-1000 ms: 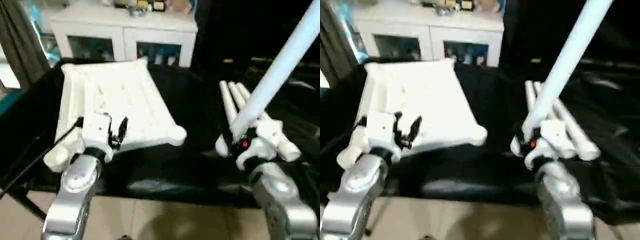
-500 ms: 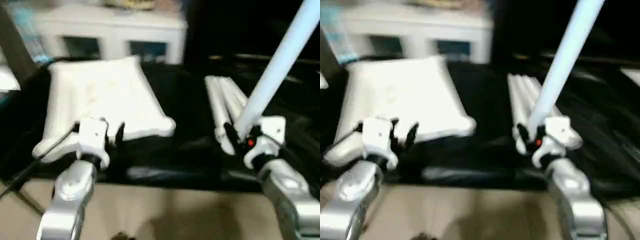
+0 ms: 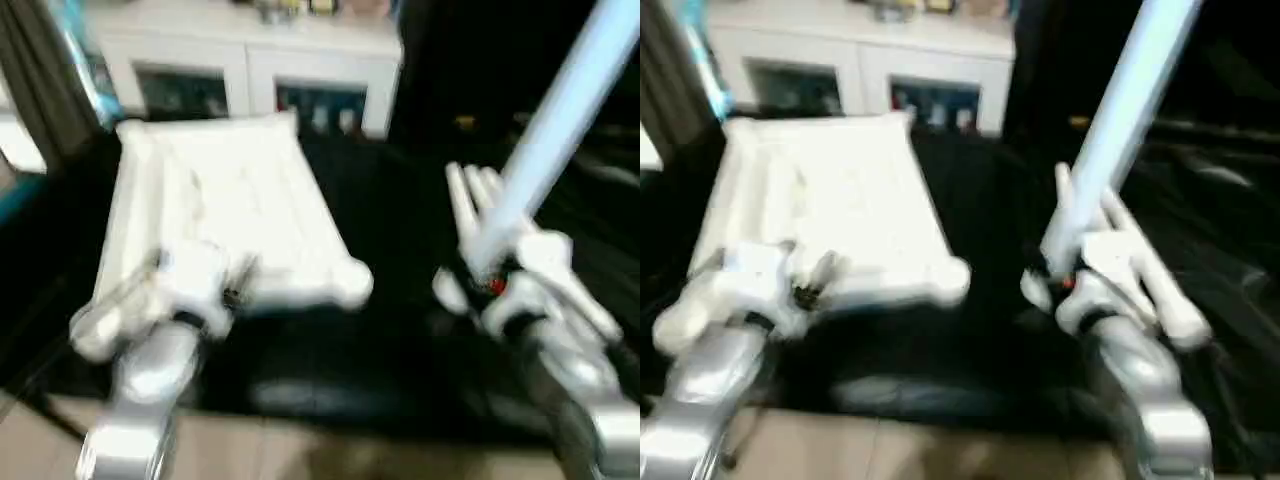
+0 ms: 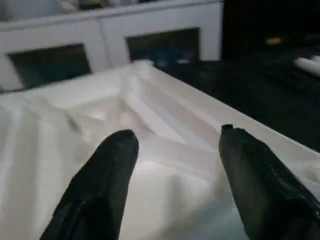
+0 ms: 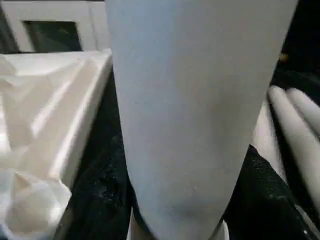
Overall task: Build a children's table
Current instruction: Pick table leg
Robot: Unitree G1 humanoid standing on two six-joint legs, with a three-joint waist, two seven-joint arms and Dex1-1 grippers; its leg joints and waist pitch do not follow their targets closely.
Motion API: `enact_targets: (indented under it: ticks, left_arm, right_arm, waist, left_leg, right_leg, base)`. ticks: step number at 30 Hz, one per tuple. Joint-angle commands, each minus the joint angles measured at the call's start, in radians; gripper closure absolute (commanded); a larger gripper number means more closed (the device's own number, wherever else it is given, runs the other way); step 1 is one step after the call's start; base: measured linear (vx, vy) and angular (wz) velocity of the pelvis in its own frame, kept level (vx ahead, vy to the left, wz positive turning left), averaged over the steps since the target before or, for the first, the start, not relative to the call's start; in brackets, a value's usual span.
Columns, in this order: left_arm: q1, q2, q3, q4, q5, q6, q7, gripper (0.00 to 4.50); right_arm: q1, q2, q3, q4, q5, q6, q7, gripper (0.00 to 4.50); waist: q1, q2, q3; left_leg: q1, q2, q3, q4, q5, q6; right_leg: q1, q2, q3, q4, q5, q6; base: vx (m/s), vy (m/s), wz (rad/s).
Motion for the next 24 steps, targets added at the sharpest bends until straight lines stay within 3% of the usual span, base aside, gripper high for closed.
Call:
enact_targets:
  ticks: [1,2,3,4,5,6,7,8,9,10,11,12,13,14,15,16,17,18,19,20,21,22,23,24]
  left_arm:
    - [0.000,0.011,0.007,-0.009,0.000,0.010,-0.009,1.50]
    - [0.001,0.009,0.002,-0.010,-0.002,0.010,-0.012,1.50]
    - [0.000,0.004,-0.005,-0.010,-0.001,0.011,-0.013,1.50]
    - [0.000,-0.005,-0.002,-0.008,-0.009,0.006,-0.012,1.50]
    - [-0.002,-0.012,0.000,-0.006,-0.014,0.007,-0.012,1.50]
    - [-0.004,-0.016,-0.003,-0.002,-0.012,0.007,-0.010,1.50]
    - [-0.007,-0.018,-0.006,0.000,-0.009,0.008,-0.008,1.50]
    - [-0.012,-0.013,-0.011,0.007,0.001,0.004,-0.005,1.50]
    - [-0.017,-0.014,-0.014,0.013,0.006,0.002,-0.002,1.50]
    - [-0.022,-0.020,-0.011,0.019,0.006,0.005,0.006,1.50]
    - [-0.030,-0.029,-0.005,0.025,0.001,0.013,0.014,1.50]
    - [-0.037,-0.034,-0.002,0.031,0.001,0.014,0.020,1.50]
    - [-0.045,-0.038,0.001,0.038,0.001,0.014,0.024,1.50]
    - [-0.050,-0.040,0.002,0.043,0.002,0.013,0.026,1.50]
    - [-0.059,-0.047,0.010,0.052,-0.001,0.017,0.035,1.50]
    - [-0.073,-0.061,0.025,0.068,-0.004,0.014,0.047,1.50]
    - [-0.079,-0.065,0.030,0.074,-0.004,0.009,0.051,1.50]
    - [-0.089,-0.074,0.041,0.083,-0.012,0.017,0.058,1.50]
    - [-0.097,-0.080,0.049,0.089,-0.018,0.026,0.063,1.50]
    - [-0.104,-0.078,0.049,0.096,-0.014,0.033,0.065,1.50]
    - [-0.110,-0.074,0.046,0.107,-0.006,0.031,0.067,1.50]
    - [-0.113,-0.071,0.045,0.113,-0.004,0.025,0.066,1.50]
    - [-0.124,-0.065,0.045,0.130,-0.005,0.035,0.058,1.50]
    - [-0.131,-0.062,0.047,0.139,-0.009,0.047,0.053,1.50]
  right_arm:
    - [-0.009,0.005,0.009,-0.026,0.005,0.010,-0.004,2.58]
    - [-0.007,0.004,0.009,-0.031,0.006,0.013,-0.007,2.58]
    - [-0.004,0.003,0.008,-0.038,0.008,0.017,-0.012,2.58]
    - [-0.003,0.002,0.007,-0.039,0.009,0.019,-0.014,2.58]
    - [-0.003,0.002,0.006,-0.039,0.008,0.020,-0.014,2.58]
    - [-0.003,0.002,0.005,-0.040,0.006,0.022,-0.013,2.58]
    - [-0.002,0.002,0.003,-0.040,0.005,0.023,-0.013,2.58]
    - [-0.003,0.002,0.003,-0.040,0.003,0.024,-0.012,2.58]
    - [-0.004,0.002,0.002,-0.040,0.003,0.026,-0.012,2.58]
    - [-0.006,0.002,0.002,-0.041,0.002,0.028,-0.012,2.58]
    - [-0.009,0.001,0.003,-0.041,0.002,0.030,-0.012,2.58]
    - [-0.012,0.001,0.003,-0.040,0.002,0.032,-0.012,2.58]
    - [-0.016,0.001,0.004,-0.040,0.002,0.035,-0.012,2.58]
    - [-0.019,0.001,0.005,-0.039,0.001,0.036,-0.012,2.58]
    - [-0.025,0.002,0.006,-0.037,0.001,0.038,-0.012,2.58]
    - [-0.037,-0.003,0.013,-0.029,0.002,0.035,-0.009,2.58]
    - [-0.043,-0.005,0.016,-0.025,0.002,0.033,-0.006,2.58]
    - [-0.055,-0.008,0.019,-0.015,0.003,0.033,-0.001,2.58]
    - [-0.065,-0.010,0.020,-0.007,0.003,0.033,0.002,2.58]
    - [-0.076,-0.013,0.022,0.003,0.002,0.032,0.007,2.58]
    - [-0.091,-0.017,0.023,0.015,0.006,0.031,0.019,2.58]
    - [-0.103,-0.018,0.021,0.023,0.017,0.035,0.030,2.58]
    - [-0.132,-0.021,0.018,0.043,0.045,0.049,0.065,2.58]
    - [-0.148,-0.023,0.016,0.052,0.062,0.058,0.084,2.58]
  waist:
    - [0.018,0.018,-0.013]
    - [0.018,0.018,-0.013]
    - [-0.030,0.073,0.006]
    - [-0.034,0.094,-0.036]
    - [-0.040,0.089,-0.048]
    - [-0.048,0.084,-0.051]
    - [-0.052,0.080,-0.053]
    - [-0.047,0.059,-0.058]
    - [-0.032,0.011,-0.064]
    - [-0.022,-0.012,-0.063]
    - [-0.015,-0.033,-0.071]
    - [-0.007,-0.020,-0.075]
    - [-0.010,-0.013,-0.070]
    - [-0.025,0.012,-0.064]
    - [-0.040,0.036,-0.067]
    - [-0.048,0.046,-0.065]
    - [-0.056,0.053,-0.062]
    - [-0.062,0.034,-0.062]
    - [-0.060,0.030,-0.060]
    - [-0.050,0.005,-0.065]
    - [-0.006,-0.045,-0.058]
    - [0.008,-0.044,-0.067]
    - [0.019,-0.066,-0.045]
    - [0.025,-0.049,-0.034]
  left_leg:
    - [-0.028,0.076,-0.005,-0.119,0.228,0.029]
    - [-0.028,0.076,-0.005,-0.119,0.228,0.029]
    - [0.015,0.166,-0.062,-0.273,-0.177,0.018]
    - [0.079,0.227,-0.124,-0.303,-0.459,0.024]
    - [0.098,0.235,-0.142,-0.300,-0.418,0.069]
    - [0.100,0.218,-0.137,-0.265,-0.152,0.196]
    - [0.097,0.212,-0.131,-0.246,0.030,0.268]
    - [0.076,0.196,-0.110,-0.209,0.430,0.377]
    - [0.016,0.131,-0.058,-0.161,0.620,0.334]
    - [-0.026,0.093,-0.027,-0.155,0.575,0.264]
    - [-0.064,0.066,-0.013,-0.153,0.472,0.179]
    - [-0.055,0.076,-0.010,-0.180,0.421,0.082]
    - [-0.050,0.078,-0.007,-0.186,0.384,0.050]
    - [-0.032,0.121,-0.029,-0.217,0.311,0.022]
    - [0.011,0.201,-0.078,-0.249,0.289,0.109]
    - [0.026,0.249,-0.112,-0.268,0.294,0.172]
    - [0.029,0.296,-0.133,-0.287,0.289,0.294]
    - [0.035,0.299,-0.134,-0.282,0.306,0.396]
    - [0.031,0.278,-0.122,-0.274,0.322,0.445]
    - [-0.009,0.188,-0.063,-0.217,0.290,0.457]
    - [-0.077,0.029,0.048,-0.053,0.127,0.308]
    - [-0.069,0.035,0.051,-0.037,0.088,0.204]
    - [-0.088,0.037,0.048,-0.072,0.114,0.075]
    - [-0.066,0.061,0.035,-0.120,0.112,0.057]
  right_leg:
    - [0.041,-0.108,0.016,-0.169,-0.412,-0.308]
    - [0.041,-0.108,0.016,-0.169,-0.412,-0.308]
    - [0.010,0.013,-0.054,-0.074,-0.419,-0.140]
    - [-0.024,0.009,-0.032,0.045,-0.235,-0.075]
    - [-0.044,0.002,-0.027,0.063,-0.158,-0.040]
    - [-0.080,-0.007,-0.027,0.073,-0.052,0.015]
    - [-0.096,-0.017,-0.025,0.076,-0.011,0.037]
    - [-0.111,-0.041,-0.003,0.052,0.096,0.076]
    - [-0.077,-0.088,0.045,-0.039,0.297,0.076]
    - [-0.041,-0.104,0.067,-0.057,0.376,0.103]
    - [0.002,-0.131,0.088,-0.038,0.609,0.075]
    - [0.018,-0.085,0.052,-0.024,0.731,-0.003]
    - [0.015,-0.066,0.040,-0.029,0.707,-0.050]
    - [0.005,-0.030,0.002,-0.030,0.470,-0.179]
    - [-0.032,-0.021,-0.024,-0.016,0.214,-0.249]
    - [-0.056,-0.021,-0.035,0.006,0.097,-0.242]
    - [-0.078,-0.024,-0.047,0.040,-0.066,-0.176]
    - [-0.098,-0.036,-0.032,0.063,-0.091,-0.153]
    - [-0.096,-0.048,-0.016,0.052,-0.071,-0.174]
    - [-0.060,-0.085,0.024,-0.026,0.051,-0.294]
    - [-0.007,-0.128,0.053,-0.150,-0.072,-0.315]
    - [0.004,-0.140,0.059,-0.147,-0.185,-0.294]
    - [0.012,-0.124,0.057,-0.142,-0.275,-0.106]
    - [0.003,-0.133,0.071,-0.150,-0.366,0.033]
  base:
    - [0.141,0.045,0.07]
    - [0.141,0.045,0.07]
    - [0.137,0.119,0.04]
    - [0.162,0.125,0.02]
    - [0.162,0.125,0.02]
    - [0.183,0.068,0.08]
    - [0.157,0.032,-0.04]
    - [0.157,0.032,-0.04]
    - [0.122,-0.008,-0.14]
    - [0.079,-0.041,-0.05]
    - [0.079,-0.041,-0.05]
    - [0.058,-0.053,0.04]
    - [0.035,-0.053,-0.01]
    - [0.035,-0.053,-0.01]
    - [0.030,-0.073,0.01]
    - [0.006,-0.097,0.07]
    - [-0.008,-0.176,0.10]
    - [-0.029,-0.131,0.07]
    - [-0.032,-0.184,0.03]
    - [-0.019,-0.105,0.00]
    - [-0.060,-0.168,0.02]
    - [-0.077,-0.155,-0.04]
    - [-0.077,-0.155,-0.04]
    - [-0.078,-0.170,-0.04]
